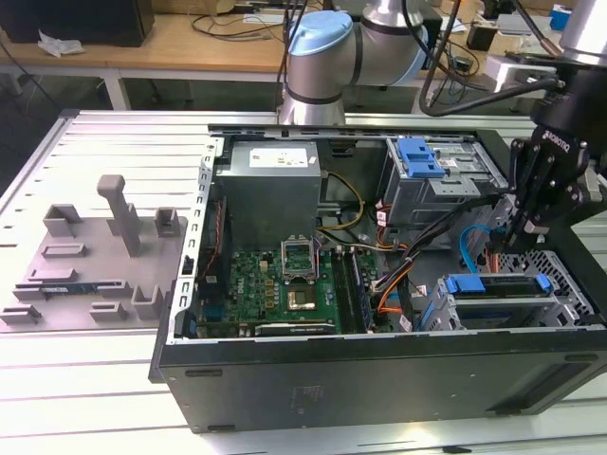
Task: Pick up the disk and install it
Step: 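Insert the first disk wire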
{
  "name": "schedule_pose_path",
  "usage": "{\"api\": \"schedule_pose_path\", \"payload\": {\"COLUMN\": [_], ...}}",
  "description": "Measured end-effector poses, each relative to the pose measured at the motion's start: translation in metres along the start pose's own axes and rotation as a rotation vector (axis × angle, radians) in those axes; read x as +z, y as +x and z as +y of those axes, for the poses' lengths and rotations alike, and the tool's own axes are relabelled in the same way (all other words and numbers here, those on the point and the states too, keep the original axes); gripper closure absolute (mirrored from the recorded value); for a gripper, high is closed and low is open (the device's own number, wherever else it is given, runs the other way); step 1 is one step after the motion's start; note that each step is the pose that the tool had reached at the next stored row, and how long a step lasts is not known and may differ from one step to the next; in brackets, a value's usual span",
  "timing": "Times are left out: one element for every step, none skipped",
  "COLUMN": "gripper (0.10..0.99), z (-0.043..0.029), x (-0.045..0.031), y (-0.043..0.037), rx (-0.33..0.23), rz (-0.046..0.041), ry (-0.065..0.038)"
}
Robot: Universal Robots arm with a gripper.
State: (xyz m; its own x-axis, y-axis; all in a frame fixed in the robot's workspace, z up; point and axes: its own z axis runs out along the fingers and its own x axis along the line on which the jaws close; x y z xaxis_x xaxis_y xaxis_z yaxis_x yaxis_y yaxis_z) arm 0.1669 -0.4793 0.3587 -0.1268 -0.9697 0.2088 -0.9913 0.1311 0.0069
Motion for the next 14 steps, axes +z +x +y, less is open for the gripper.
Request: {"api": "schedule_pose_path", "payload": {"gripper": [0.922,0.922,0.922,0.922,0.922,0.922,0.922,0.922,0.922,0.922,0.922,0.922,0.922,0.922], "z": [-0.0003,-0.0005,-0.0009,-0.0012,-0.0014,-0.0016,-0.0019,-0.0021,-0.0022,-0.0025,-0.0029,-0.0037,-0.0045,-0.0056], "x": [-0.0003,-0.0005,-0.0009,-0.0012,-0.0013,-0.0014,-0.0015,-0.0018,-0.002,-0.0021,-0.0021,-0.0019,-0.0018,-0.0015], "y": [0.0018,0.0032,0.0057,0.0076,0.0088,0.0099,0.0113,0.0122,0.0134,0.0149,0.0163,0.0182,0.0194,0.021], "rx": [0.0,0.0,-0.001,-0.001,-0.002,-0.002,-0.003,-0.004,-0.004,-0.004,-0.005,-0.005,-0.005,-0.005], "rz": [-0.0032,-0.0065,-0.0191,-0.0372,-0.0531,-0.0687,-0.0898,-0.1024,-0.1136,-0.1244,-0.1295,-0.1352,-0.1386,-0.1427], "ry": [0.0,-0.001,-0.002,-0.005,-0.007,-0.009,-0.011,-0.013,-0.015,-0.016,-0.017,-0.017,-0.018,-0.018]}}
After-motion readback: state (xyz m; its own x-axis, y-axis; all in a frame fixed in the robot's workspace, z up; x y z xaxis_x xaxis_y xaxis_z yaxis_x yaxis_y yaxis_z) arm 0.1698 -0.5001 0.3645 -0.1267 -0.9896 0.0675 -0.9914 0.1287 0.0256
